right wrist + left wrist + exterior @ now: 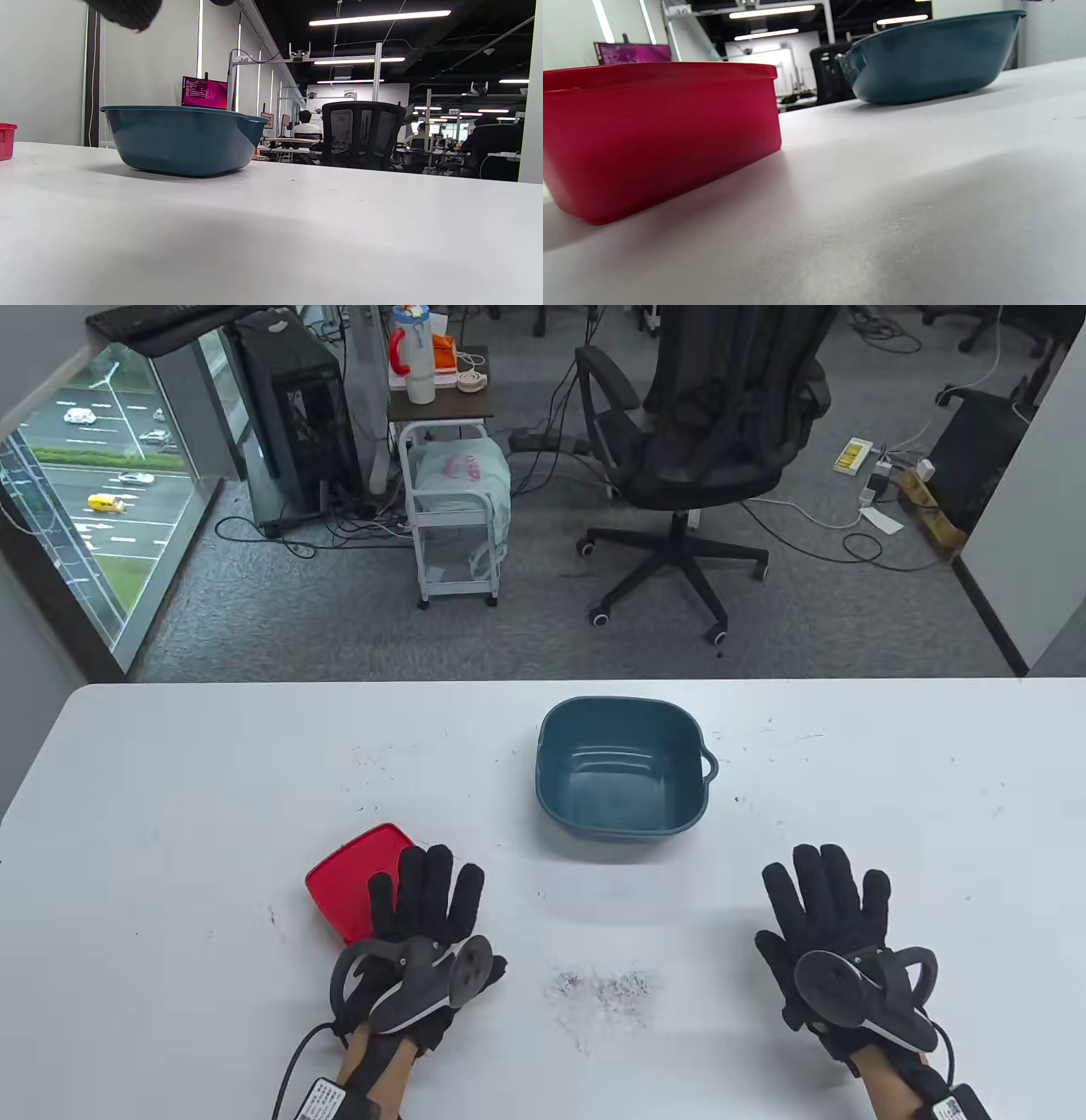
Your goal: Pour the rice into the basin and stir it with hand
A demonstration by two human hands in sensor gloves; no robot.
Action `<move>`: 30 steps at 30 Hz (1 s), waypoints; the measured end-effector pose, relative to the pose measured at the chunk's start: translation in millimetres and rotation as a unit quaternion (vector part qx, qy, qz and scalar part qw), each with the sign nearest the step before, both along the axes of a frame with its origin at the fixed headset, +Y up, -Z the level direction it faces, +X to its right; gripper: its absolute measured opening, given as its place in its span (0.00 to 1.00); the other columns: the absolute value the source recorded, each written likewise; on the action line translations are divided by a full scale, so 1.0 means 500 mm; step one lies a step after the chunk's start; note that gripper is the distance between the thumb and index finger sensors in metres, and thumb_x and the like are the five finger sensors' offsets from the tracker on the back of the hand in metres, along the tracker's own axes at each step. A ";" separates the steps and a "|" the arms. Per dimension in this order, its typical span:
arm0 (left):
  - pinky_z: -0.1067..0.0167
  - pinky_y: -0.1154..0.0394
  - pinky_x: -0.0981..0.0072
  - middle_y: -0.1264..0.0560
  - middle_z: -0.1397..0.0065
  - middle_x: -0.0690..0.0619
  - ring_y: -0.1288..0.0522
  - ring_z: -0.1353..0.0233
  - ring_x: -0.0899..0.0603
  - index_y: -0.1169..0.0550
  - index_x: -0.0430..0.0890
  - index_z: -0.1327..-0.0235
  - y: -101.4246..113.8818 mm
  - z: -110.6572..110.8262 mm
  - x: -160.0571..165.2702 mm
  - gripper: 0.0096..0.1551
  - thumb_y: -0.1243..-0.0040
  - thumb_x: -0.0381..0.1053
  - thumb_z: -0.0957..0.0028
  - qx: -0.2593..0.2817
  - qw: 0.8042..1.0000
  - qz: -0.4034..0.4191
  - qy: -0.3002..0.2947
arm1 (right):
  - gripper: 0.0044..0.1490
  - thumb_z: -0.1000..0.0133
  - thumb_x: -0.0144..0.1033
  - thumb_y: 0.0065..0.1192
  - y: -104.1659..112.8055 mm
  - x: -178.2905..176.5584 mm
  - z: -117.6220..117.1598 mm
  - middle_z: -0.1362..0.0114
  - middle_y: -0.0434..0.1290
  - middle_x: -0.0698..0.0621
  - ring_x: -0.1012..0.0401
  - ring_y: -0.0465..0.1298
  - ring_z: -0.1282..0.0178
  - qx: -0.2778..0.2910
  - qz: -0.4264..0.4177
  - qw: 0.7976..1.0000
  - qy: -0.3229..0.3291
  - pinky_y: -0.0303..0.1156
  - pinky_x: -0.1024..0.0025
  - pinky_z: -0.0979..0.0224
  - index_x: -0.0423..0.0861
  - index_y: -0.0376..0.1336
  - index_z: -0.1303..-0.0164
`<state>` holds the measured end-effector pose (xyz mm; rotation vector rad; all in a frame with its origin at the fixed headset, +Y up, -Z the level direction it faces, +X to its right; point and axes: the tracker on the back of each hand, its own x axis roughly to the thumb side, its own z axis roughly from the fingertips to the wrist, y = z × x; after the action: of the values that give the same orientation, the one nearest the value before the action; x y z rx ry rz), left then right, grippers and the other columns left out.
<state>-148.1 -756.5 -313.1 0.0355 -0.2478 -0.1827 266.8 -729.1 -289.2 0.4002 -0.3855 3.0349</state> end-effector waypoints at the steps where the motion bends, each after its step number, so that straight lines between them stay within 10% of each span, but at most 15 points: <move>1: 0.26 0.60 0.20 0.74 0.18 0.39 0.71 0.18 0.25 0.61 0.52 0.16 -0.002 -0.001 0.000 0.68 0.54 0.80 0.64 -0.004 1.000 -0.001 0.000 | 0.48 0.54 0.54 0.58 -0.001 0.001 -0.001 0.17 0.48 0.39 0.37 0.50 0.18 -0.006 -0.009 1.000 0.002 0.45 0.21 0.30 0.50 0.51 0.23; 21: 0.26 0.58 0.20 0.71 0.16 0.38 0.69 0.18 0.25 0.59 0.51 0.16 -0.003 -0.013 -0.045 0.67 0.54 0.80 0.64 -0.022 0.999 0.040 0.022 | 0.47 0.54 0.52 0.58 -0.008 -0.006 -0.004 0.18 0.51 0.37 0.37 0.53 0.18 -0.029 -0.015 0.999 0.007 0.47 0.22 0.30 0.49 0.54 0.24; 30: 0.26 0.56 0.19 0.64 0.14 0.33 0.64 0.18 0.19 0.50 0.53 0.14 0.070 -0.064 -0.144 0.65 0.44 0.78 0.63 -0.024 0.979 0.174 0.100 | 0.46 0.54 0.52 0.57 0.001 0.004 0.004 0.19 0.52 0.36 0.36 0.55 0.19 -0.037 -0.042 0.998 0.012 0.48 0.22 0.30 0.48 0.55 0.24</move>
<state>-220.0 -721.4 -345.1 0.0117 -0.0420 0.1691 268.6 -728.5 -287.3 0.4056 -0.2787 2.9491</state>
